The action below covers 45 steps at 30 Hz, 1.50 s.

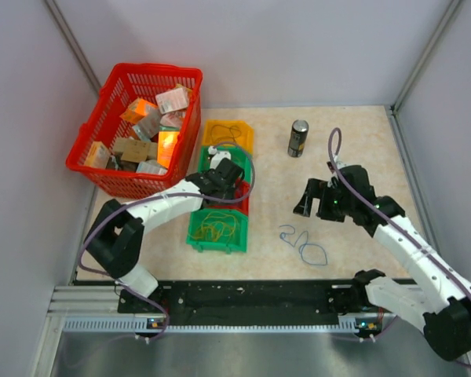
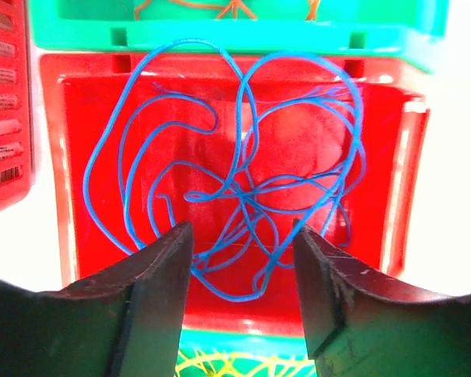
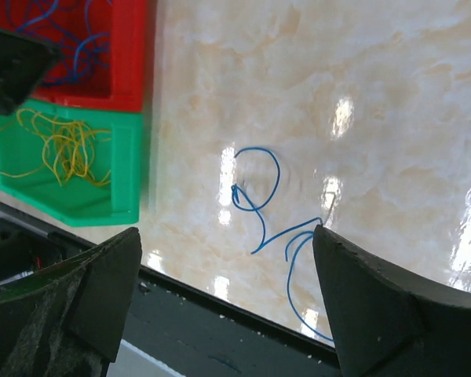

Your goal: Untangle the cables

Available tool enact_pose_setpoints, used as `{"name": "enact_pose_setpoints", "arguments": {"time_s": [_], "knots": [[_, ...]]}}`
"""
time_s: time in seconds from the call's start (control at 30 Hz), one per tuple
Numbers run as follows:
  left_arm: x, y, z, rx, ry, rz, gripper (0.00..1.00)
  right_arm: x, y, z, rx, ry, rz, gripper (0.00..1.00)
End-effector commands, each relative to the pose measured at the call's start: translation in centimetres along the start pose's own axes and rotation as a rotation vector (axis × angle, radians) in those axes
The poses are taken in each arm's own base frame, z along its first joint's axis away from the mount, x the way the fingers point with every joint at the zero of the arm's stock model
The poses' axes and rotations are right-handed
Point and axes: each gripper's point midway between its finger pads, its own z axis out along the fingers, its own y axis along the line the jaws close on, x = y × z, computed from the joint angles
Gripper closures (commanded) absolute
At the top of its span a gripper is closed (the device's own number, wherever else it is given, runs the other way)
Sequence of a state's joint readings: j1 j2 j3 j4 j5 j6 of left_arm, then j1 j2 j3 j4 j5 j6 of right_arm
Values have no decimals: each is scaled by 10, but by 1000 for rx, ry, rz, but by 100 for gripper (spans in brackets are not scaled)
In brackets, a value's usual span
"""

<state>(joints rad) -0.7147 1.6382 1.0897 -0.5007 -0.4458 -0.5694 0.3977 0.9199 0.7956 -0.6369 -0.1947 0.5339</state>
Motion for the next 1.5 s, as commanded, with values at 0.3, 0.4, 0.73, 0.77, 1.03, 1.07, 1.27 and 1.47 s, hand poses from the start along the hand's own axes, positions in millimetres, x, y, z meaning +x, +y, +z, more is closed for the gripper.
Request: {"name": "enact_pose_setpoints", "arguments": {"time_s": [0.3,0.4,0.73,0.77,1.03,1.07,1.27,1.47], "knots": [[-70,-79,-124,669,-322,44,4,-3,-22,10,137,-50,111,14],[-48,-121,-142,834,-306,163,5,-45,-23,-34,163,-307,163,14],[63,-235,-113,893,-63,517,2,-119,-10,-205,131,-913,154,19],[72,-240,-102,860,-26,530,2,-119,-9,-213,125,-932,151,19],[120,-274,-98,825,87,634,2,-108,-12,-209,107,-920,156,21],[123,-277,-98,801,78,652,4,-107,-12,-204,103,-907,159,21],[131,-271,-64,511,60,727,16,-103,-8,-184,87,-839,162,21],[133,-263,-46,399,81,755,47,-101,-7,-181,85,-827,148,21]]}}
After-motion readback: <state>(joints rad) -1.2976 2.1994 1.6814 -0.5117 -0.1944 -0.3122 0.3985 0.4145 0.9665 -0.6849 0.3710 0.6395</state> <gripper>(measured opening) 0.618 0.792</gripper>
